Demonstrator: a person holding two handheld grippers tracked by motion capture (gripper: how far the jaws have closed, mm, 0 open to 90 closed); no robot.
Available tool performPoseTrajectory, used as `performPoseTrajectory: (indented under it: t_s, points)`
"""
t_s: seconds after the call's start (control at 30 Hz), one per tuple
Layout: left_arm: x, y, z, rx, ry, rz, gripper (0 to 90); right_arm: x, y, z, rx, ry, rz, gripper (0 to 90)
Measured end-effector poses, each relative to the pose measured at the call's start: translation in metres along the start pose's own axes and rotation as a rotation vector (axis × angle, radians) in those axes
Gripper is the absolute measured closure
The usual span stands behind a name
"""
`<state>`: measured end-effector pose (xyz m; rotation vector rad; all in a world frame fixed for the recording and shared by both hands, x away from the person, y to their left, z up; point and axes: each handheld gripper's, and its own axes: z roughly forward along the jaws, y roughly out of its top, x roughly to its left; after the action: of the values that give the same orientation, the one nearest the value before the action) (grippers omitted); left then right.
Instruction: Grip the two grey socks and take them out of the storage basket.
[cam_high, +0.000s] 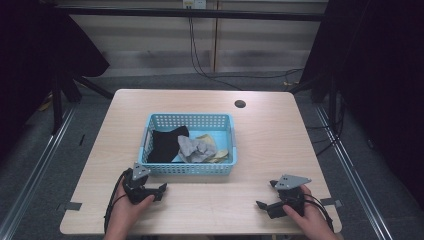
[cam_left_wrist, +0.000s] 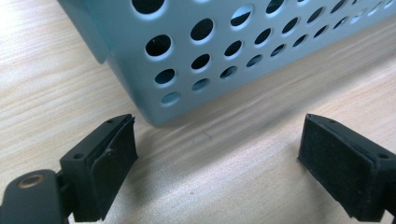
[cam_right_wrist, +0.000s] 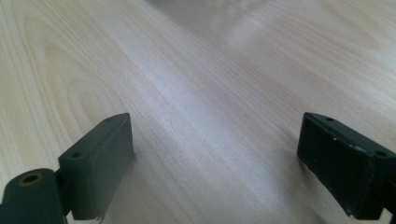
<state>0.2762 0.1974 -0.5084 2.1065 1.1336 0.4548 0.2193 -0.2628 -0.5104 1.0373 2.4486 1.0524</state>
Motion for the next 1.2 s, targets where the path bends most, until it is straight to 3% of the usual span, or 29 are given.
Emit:
performPoseTrajectory:
  t_s: [0.83, 1.1, 1.2]
  points:
    - [-0.002, -0.002, -0.002, -0.003, -0.002, -0.012, 12.1, 0.000, 0.000, 0.000, 0.003, 0.000, 0.003, 10.3]
    - [-0.002, 0.005, -0.014, 0.109, -0.005, -0.003, 17.5, -0.001, 0.001, 0.000, 0.006, -0.002, 0.008, 10.4]
    - [-0.001, 0.008, -0.018, 0.122, -0.008, -0.011, 17.6, -0.001, 0.001, 0.000, 0.006, -0.002, 0.007, 10.4]
